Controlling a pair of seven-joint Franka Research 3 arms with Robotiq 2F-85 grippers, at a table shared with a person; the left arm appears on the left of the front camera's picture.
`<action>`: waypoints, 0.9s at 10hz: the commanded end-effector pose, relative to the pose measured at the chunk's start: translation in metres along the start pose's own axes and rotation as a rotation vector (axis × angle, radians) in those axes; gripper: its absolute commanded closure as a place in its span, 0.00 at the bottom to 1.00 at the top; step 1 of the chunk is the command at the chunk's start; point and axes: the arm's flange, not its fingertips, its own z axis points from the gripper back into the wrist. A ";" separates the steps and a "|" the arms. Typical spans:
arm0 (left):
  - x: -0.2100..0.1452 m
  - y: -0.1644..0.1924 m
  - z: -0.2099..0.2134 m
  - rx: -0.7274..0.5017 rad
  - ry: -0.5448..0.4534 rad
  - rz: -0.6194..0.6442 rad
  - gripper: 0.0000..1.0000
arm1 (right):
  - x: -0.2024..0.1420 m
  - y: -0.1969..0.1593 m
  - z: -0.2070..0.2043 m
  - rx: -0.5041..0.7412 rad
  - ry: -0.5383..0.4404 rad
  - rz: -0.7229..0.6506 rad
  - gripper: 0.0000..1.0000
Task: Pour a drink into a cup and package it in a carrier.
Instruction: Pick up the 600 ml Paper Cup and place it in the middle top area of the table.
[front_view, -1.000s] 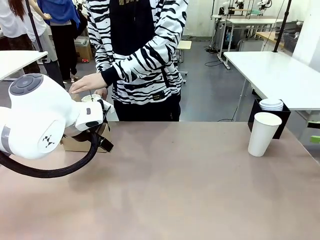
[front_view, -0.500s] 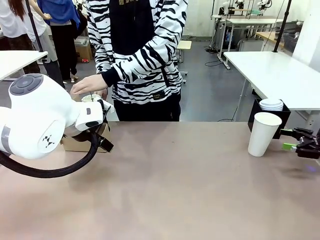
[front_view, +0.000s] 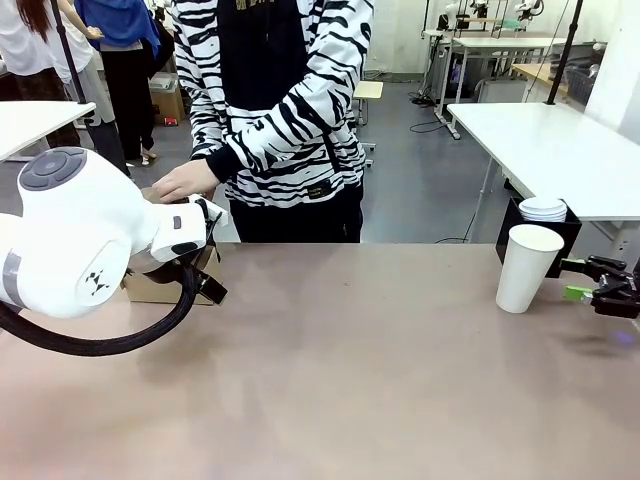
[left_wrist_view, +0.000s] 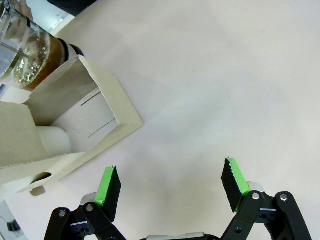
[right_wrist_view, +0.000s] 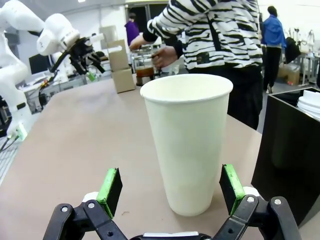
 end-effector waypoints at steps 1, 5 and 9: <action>0.000 0.001 0.000 -0.001 -0.001 0.002 0.00 | -0.003 -0.012 -0.019 -0.045 -0.040 0.034 0.00; 0.000 0.001 0.000 -0.001 -0.001 0.002 0.00 | -0.018 -0.023 -0.042 -0.062 -0.047 0.012 0.00; 0.000 0.001 0.000 -0.001 -0.001 0.002 0.00 | -0.022 -0.032 -0.061 -0.036 -0.037 -0.006 0.00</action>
